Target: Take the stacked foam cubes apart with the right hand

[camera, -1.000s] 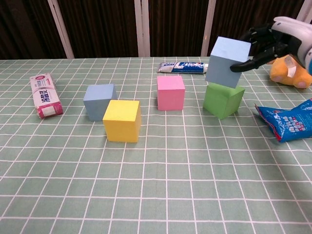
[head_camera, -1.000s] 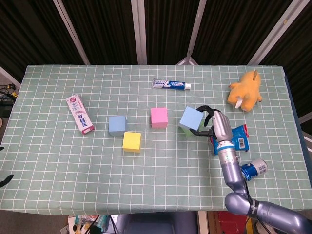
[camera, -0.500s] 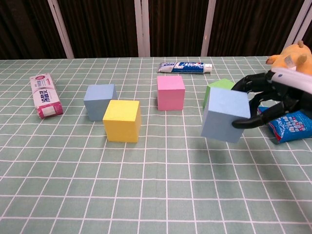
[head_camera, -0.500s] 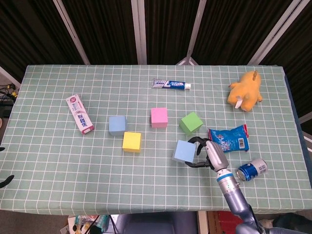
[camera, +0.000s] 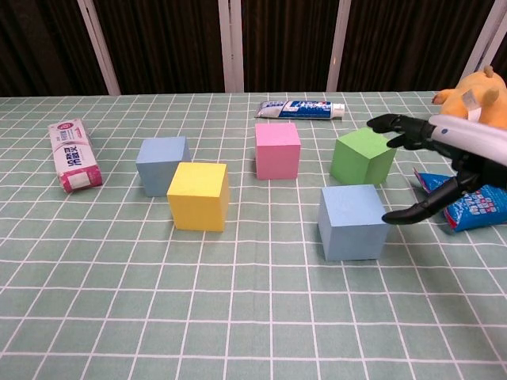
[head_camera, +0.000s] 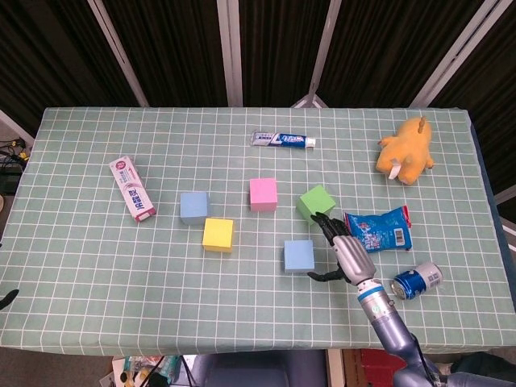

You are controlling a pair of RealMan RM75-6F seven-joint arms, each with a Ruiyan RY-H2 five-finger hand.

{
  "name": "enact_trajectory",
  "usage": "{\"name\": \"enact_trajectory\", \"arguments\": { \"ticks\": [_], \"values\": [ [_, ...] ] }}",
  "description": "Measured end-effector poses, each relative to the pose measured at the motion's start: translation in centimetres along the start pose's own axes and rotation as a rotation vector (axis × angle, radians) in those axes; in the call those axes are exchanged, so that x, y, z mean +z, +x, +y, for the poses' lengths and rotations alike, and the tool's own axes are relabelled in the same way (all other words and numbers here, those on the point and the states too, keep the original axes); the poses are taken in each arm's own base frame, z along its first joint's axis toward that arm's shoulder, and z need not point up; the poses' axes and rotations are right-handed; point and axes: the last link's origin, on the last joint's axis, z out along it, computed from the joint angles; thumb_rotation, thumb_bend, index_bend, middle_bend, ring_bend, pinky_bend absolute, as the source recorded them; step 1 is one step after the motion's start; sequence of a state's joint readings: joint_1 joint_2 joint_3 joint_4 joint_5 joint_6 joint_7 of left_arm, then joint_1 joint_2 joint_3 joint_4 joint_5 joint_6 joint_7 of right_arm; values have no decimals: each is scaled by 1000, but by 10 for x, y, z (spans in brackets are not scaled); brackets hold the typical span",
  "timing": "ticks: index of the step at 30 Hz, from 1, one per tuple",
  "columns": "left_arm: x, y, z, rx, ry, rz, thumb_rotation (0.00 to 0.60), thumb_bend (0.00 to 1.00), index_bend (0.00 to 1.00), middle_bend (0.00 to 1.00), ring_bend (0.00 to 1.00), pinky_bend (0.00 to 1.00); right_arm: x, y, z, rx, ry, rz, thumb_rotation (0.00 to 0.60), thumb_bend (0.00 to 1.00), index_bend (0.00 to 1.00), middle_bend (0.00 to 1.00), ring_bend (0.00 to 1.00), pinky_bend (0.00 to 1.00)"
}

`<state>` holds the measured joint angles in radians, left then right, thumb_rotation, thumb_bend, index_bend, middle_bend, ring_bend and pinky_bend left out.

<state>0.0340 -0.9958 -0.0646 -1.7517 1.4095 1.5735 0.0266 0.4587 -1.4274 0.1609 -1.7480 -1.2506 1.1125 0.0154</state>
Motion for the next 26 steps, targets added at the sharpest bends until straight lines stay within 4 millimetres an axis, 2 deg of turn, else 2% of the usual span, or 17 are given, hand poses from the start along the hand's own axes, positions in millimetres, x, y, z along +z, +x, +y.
{"name": "enact_trajectory", "arguments": {
  "ticks": [4, 9, 15, 20, 23, 26],
  "values": [
    [0, 2, -1, -7, 4, 7, 600, 133, 254, 0, 0, 0, -9, 27, 8, -53, -27, 81, 600, 68, 0, 17, 100, 0],
    [1, 2, -2, -12, 4, 7, 600, 133, 244, 0, 0, 0, -38, 60, 29, -124, -92, 165, 600, 68, 0, 17, 103, 0],
    [0, -1, 1, -3, -13, -5, 600, 132, 223, 0, 0, 0, -79, 69, 47, -152, -64, 218, 600, 69, 0, 16, 86, 0],
    [-1, -1, 2, 2, -27, 5, 600, 133, 216, 0, 0, 0, -121, 71, 65, -376, -3, 251, 600, 68, 0, 1, 58, 0],
    [-2, -1, 2, 6, -31, 3, 600, 133, 216, 0, 0, 0, -135, 72, 71, -505, -8, 233, 600, 68, 0, 1, 58, 0],
    [-3, -1, 2, 6, -37, 1, 600, 133, 216, 0, 0, 0, -148, 73, 69, -559, -32, 250, 600, 67, 0, 1, 58, 0]
  ]
}}
